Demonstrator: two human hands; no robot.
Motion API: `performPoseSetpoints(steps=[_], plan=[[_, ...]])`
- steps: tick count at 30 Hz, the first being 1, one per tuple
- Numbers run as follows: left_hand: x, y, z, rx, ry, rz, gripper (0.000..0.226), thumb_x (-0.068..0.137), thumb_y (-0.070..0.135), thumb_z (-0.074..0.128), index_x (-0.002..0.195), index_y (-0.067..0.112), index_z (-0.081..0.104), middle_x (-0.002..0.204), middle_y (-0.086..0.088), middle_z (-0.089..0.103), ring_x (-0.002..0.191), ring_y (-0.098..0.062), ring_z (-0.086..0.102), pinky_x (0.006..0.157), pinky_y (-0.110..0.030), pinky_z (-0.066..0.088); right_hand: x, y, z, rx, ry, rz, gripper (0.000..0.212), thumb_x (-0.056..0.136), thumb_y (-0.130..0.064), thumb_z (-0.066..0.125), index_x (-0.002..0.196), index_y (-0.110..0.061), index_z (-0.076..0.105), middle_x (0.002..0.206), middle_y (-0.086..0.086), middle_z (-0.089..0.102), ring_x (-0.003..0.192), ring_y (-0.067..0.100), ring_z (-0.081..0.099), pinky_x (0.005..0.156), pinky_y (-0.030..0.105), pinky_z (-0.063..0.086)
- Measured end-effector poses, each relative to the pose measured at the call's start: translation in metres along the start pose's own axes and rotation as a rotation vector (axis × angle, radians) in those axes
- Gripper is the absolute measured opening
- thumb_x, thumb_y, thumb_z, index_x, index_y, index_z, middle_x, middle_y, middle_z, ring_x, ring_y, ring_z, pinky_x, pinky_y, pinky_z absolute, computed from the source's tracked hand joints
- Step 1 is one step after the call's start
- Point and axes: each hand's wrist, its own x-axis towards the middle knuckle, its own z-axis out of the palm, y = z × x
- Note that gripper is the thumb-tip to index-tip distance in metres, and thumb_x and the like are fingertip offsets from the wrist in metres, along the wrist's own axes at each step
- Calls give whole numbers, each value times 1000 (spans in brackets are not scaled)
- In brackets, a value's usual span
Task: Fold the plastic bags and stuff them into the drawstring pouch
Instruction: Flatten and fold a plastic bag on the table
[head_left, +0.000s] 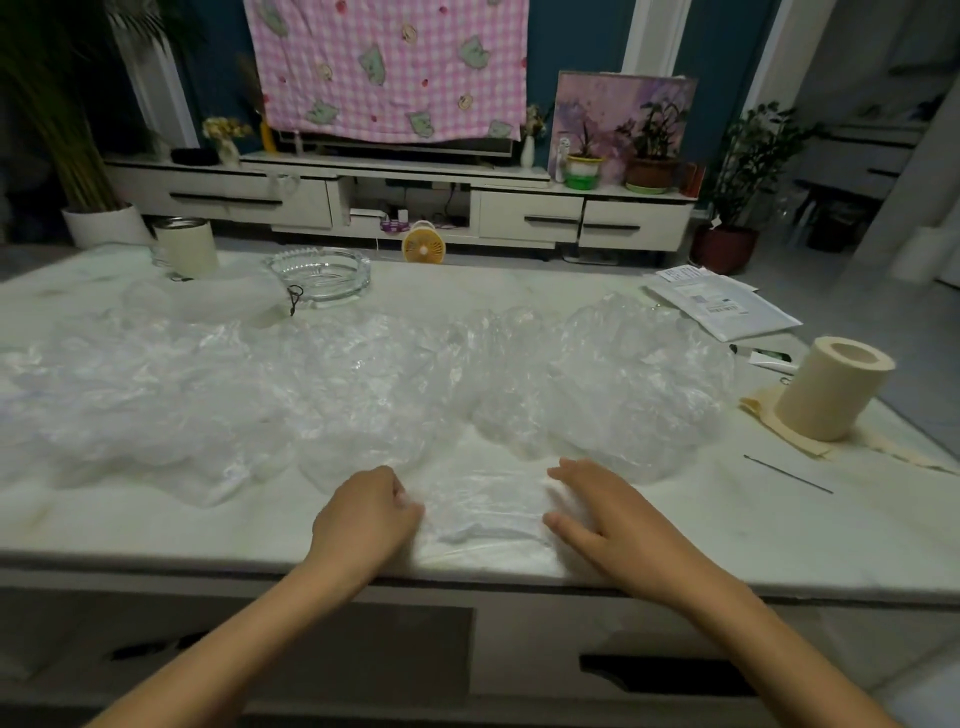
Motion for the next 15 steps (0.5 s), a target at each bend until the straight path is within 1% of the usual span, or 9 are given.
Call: performPoseSetpoints(steps=[1,3,5,7,8,10,12,13,15], plan=[[-1,1,-2,-53,-8,-6,17,85,21,55,72,16,45,77,1,53,69,-15,47,58,-27,35,0,0,-3,64,37,15,48,95,-42,47,140,-26,39,147,-10,36,135,4,30,102,13,21],[-3,3,-4,-162,9,19,17,83,15,57,71,14,45,76,-2,55,69,-17,50,60,-28,37,2,2,-8,208,107,37,34,93,-37,54,127,-29,51,131,-15,49,123,1,43,93,10,28],[-6,10,-12,-309,10,58,14,83,11,60,75,14,49,77,-1,56,67,-13,52,60,-21,40,4,2,-11,330,176,27,23,92,-29,58,114,-32,57,119,-19,55,114,-1,51,97,15,36],[-8,17,-25,-450,-83,75,16,81,10,67,81,16,53,74,2,57,58,-5,55,53,-12,41,7,-2,-16,487,225,6,22,89,-20,63,108,-30,60,112,-19,62,106,-3,57,99,22,44],[-9,20,-32,-521,-162,77,18,80,9,70,86,17,54,73,3,58,53,-4,56,53,-12,42,9,-6,-19,571,224,-11,25,87,-19,65,110,-29,60,111,-17,64,105,-4,58,100,23,45],[-12,27,-49,-594,-342,125,24,79,7,72,96,17,56,70,3,60,52,-5,57,55,-15,46,13,-14,-26,673,136,-65,41,82,-33,70,120,-34,54,118,-19,61,112,-6,54,102,21,43],[-13,32,-59,-594,-492,206,29,78,5,72,102,15,58,68,4,61,56,-7,58,58,-17,47,18,-24,-31,699,-65,-101,62,74,-52,73,128,-44,45,127,-25,54,119,-8,47,100,18,40],[-12,33,-61,-603,-542,238,31,78,4,73,103,14,59,67,5,62,58,-8,59,60,-18,47,21,-30,-32,719,-186,-109,66,72,-53,74,130,-44,43,128,-26,53,120,-9,47,99,16,40],[-10,34,-61,-618,-611,268,33,76,3,74,105,14,60,66,6,62,60,-9,59,62,-18,47,26,-38,-29,771,-389,-127,52,78,-37,74,124,-35,50,120,-20,59,112,-6,54,92,13,43]])
